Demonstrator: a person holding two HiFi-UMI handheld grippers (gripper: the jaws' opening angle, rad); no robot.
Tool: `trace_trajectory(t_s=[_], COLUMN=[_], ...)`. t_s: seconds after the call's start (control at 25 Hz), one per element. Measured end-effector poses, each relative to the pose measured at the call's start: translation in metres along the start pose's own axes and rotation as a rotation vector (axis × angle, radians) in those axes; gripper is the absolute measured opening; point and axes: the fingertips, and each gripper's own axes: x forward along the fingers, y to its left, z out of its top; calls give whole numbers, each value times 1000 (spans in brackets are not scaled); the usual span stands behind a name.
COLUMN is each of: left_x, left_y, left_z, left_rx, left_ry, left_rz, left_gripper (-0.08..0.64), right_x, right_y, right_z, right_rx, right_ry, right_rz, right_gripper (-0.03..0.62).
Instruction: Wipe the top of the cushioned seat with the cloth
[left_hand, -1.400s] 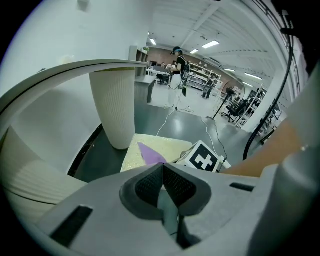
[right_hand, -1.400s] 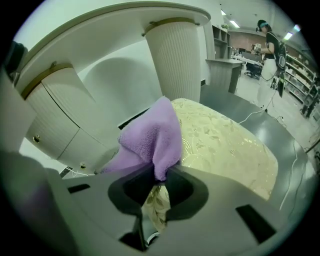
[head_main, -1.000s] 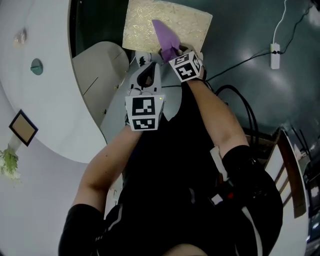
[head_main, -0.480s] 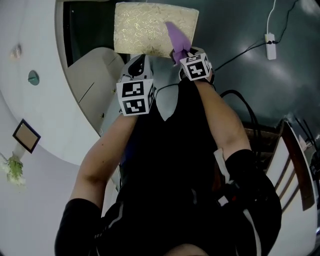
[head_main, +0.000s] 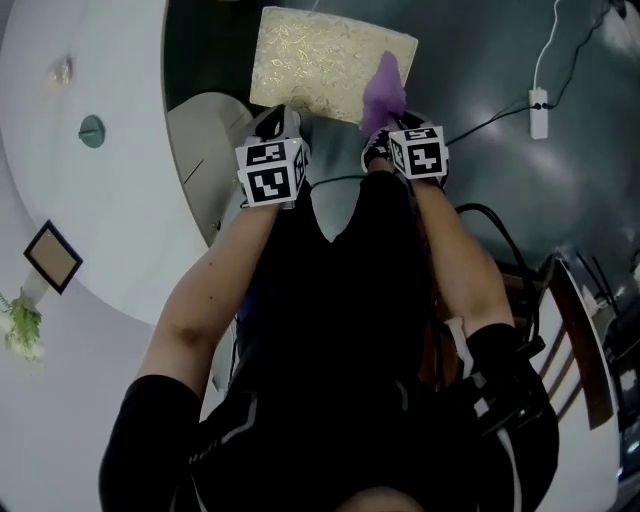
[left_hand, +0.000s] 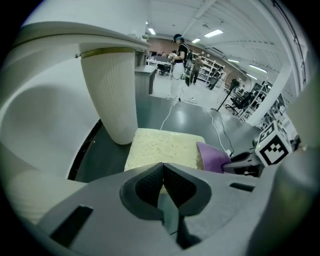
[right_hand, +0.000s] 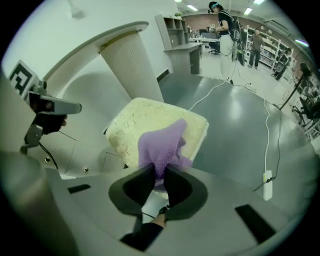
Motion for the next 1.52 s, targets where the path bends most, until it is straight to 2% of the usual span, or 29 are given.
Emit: trace_trajectory(t_s=[0.24,0.44,0.6,0.72,0.84,1.04,1.28,1.52], left_x=[-9,-5,-1,2,0,3,2,11], left_y=[40,68,78,83,91,82,52,14], left_z=[-2,-14,-28,-31,-35,-36,-31,-18], left_rx=[-65,-85,-181,-196,-218,-247,-250,-242], left_ry=[2,-8,12,11,17,23,34,29], left_rz=[53,115,174,172,200,218,210,180], left_gripper=[3,4,3,5,4,5,4,3], right_x=[8,42,76,99,122,146,137,124], right_y=[84,146,176,195,215,173,138,102], right_z=[82,138,161,173,175,168,144,129], right_rx=[-103,-195,-284,-300,-360,-335,-293,-265], right_ry=[-83,-118,-102,-117,-116,-37,-2,-6], right_rz=[135,213,256,266,274,194,225,217], right_gripper=[58,58,60,60,60,60,61,61])
